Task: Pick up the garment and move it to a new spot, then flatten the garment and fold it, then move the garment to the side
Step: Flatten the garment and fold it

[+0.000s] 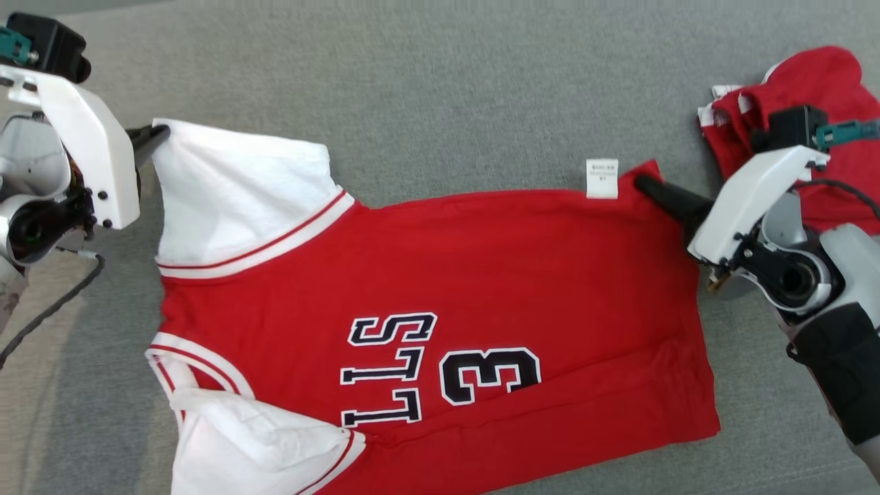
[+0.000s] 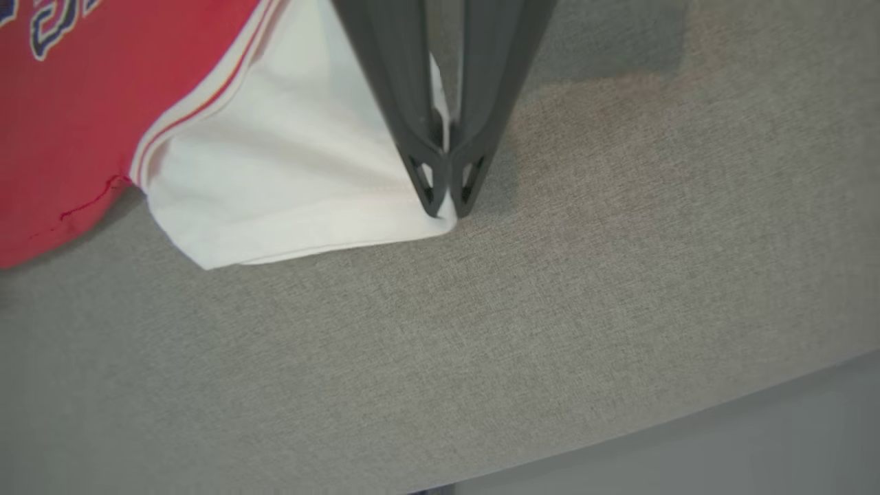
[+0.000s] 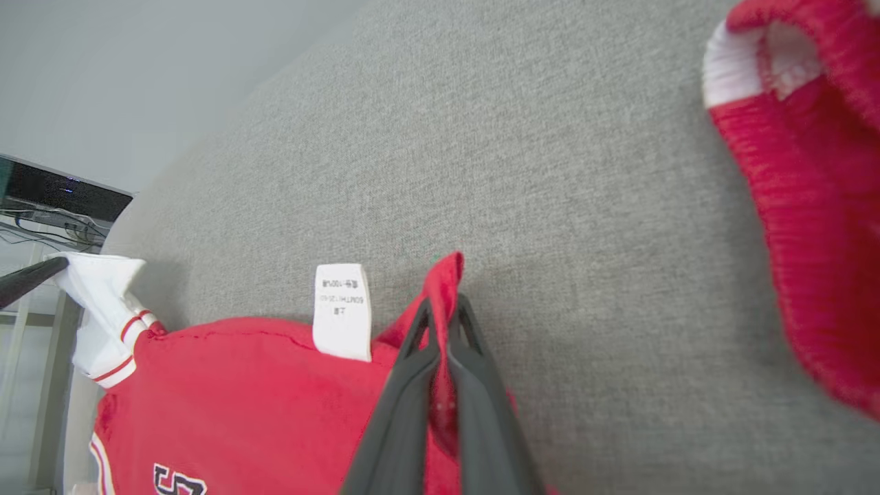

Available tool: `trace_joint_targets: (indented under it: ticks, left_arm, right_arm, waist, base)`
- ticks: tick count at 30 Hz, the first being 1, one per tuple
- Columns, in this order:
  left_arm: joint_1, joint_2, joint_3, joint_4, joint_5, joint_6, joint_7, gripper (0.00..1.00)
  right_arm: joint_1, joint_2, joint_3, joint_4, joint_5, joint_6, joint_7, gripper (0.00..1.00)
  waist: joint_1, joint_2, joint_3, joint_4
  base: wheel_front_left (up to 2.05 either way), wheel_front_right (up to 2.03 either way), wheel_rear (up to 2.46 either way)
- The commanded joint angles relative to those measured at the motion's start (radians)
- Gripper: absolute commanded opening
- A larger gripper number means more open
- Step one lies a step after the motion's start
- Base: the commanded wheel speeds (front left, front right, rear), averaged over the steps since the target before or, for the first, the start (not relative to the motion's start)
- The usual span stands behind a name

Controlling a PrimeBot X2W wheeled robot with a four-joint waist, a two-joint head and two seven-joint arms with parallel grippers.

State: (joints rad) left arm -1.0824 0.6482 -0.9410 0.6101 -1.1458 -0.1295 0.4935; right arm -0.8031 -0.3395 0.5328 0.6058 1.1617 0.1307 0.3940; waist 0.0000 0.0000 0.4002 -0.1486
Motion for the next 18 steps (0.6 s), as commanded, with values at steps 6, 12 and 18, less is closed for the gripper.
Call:
trace_joint_targets:
  ticks: [6, 12, 18]
  left_arm:
    - [0.049, 0.023, -0.033, -0.015, -0.047, -0.001, -0.029, 0.0]
    - [0.09, 0.056, -0.078, -0.076, -0.093, -0.001, -0.001, 0.0]
    - [0.14, 0.109, -0.125, -0.174, -0.191, -0.002, 0.13, 0.0]
  right_arm:
    - [0.048, -0.052, -0.015, 0.031, 0.082, 0.0, 0.083, 0.0]
    - [0.08, -0.074, -0.016, 0.039, 0.121, 0.0, 0.116, 0.0]
    - [0.117, -0.101, 0.008, 0.059, 0.106, 0.0, 0.135, 0.0]
  waist:
    - [0.0, 0.0, -0.109, 0.037]
    - [0.0, 0.0, -0.18, 0.049]
    - [0.0, 0.0, -0.229, 0.06]
  base:
    - [0.0, 0.0, 0.0]
    - [0.0, 0.0, 0.0]
    - [0.0, 0.0, 0.0]
